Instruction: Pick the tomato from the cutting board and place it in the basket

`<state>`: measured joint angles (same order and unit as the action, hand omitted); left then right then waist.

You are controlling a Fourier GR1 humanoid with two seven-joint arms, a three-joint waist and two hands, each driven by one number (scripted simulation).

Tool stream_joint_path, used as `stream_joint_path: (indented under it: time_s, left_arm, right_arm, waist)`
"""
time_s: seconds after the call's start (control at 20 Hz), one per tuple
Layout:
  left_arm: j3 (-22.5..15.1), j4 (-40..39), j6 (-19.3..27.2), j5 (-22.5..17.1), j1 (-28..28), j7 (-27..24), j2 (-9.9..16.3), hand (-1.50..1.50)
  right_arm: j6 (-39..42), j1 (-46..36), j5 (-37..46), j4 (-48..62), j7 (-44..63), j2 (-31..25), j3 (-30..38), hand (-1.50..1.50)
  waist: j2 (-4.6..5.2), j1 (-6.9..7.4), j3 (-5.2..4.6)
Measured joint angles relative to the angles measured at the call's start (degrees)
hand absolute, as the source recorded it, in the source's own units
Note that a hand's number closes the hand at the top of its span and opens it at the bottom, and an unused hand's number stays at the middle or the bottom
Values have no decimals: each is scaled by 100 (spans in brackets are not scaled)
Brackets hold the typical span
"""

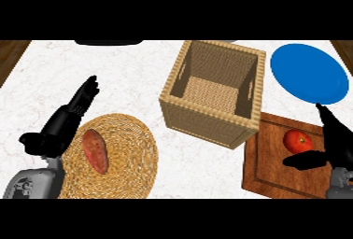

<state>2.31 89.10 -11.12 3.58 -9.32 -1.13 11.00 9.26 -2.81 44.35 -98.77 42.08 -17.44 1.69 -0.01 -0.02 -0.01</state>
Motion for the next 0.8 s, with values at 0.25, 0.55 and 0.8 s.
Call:
stream_joint_path:
  time_s: [0.25,0.55,0.8]
  left_arm:
    - [100,109,-112,-45,-73,159,37,0]
    - [128,324,-194,-39,7,298,-2,0]
    - [82,432,-182,22,60,384,-92,0]
  right_arm:
    - [-117,76,190,300,-132,190,1,-150]
    - [-170,-8,207,739,-399,375,51,-150]
    - [129,-115,123,965,-538,371,39,150]
  waist:
    - [-1,1,1]
    - [-2,4,-2]
    - [-12,1,-17]
